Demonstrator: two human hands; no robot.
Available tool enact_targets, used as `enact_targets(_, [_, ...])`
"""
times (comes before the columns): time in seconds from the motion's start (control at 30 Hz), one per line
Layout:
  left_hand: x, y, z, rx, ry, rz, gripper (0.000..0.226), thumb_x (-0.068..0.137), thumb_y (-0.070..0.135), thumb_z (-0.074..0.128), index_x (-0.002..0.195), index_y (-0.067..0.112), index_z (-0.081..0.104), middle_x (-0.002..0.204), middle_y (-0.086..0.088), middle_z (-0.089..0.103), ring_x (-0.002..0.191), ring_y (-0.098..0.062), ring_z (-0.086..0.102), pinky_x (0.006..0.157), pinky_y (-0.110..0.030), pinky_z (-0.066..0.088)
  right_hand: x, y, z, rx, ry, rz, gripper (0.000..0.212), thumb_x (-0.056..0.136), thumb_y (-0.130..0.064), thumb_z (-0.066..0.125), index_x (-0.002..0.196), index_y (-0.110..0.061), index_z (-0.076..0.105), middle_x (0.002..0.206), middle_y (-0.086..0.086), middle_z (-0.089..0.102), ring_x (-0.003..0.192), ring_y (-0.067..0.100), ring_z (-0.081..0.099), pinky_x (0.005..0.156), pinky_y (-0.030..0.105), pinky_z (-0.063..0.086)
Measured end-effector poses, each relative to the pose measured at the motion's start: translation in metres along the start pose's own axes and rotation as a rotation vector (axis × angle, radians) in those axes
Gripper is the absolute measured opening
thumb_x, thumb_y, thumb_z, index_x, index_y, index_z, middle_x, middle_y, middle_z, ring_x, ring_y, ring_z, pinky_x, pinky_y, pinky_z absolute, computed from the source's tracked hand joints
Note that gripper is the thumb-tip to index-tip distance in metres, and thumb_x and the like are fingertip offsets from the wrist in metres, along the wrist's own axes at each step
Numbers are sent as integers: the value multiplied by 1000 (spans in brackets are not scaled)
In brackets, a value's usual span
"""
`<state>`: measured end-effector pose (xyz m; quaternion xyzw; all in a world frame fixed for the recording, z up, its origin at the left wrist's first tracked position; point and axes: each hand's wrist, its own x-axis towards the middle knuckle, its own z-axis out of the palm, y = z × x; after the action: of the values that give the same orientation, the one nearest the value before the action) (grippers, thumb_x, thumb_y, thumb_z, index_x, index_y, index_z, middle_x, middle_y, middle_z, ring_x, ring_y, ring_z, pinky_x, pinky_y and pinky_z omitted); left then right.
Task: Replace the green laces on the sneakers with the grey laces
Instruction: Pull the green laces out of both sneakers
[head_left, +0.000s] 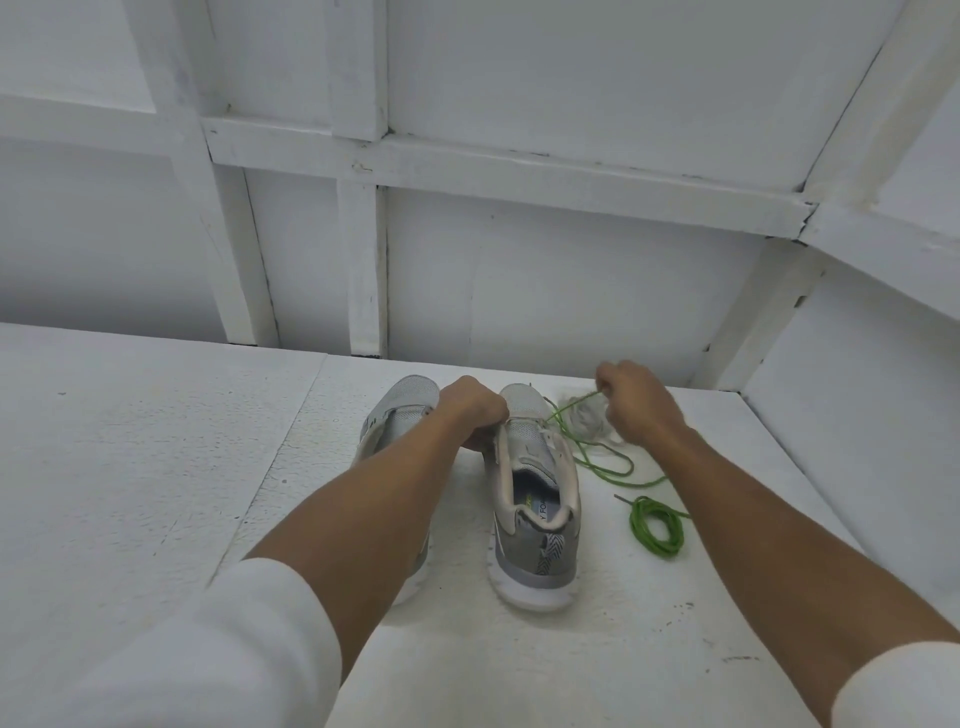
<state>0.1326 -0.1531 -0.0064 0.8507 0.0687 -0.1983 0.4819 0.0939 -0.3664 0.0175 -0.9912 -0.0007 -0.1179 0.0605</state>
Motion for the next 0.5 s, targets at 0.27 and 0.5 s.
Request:
enact_targets(0.27, [-34,39,-15,70,-17,179,28,94,30,57,95,3,60,106,-17,68,85,-31,70,83,-43,59,0,2,-48,187,90,-184,14,94,-5,50,92,-10,63,87,3,52,84,25,51,71,31,37])
enact_targets(0.5, [-107,67,-41,-68,-438,502,32,100,35,50,102,7,65,75,1,61,70,-16,63,75,-33,54,-22,-40,-94,302,314,-418,8,94,-8,56,96,-8,64,89,2,57,75,14,50,70,19,37])
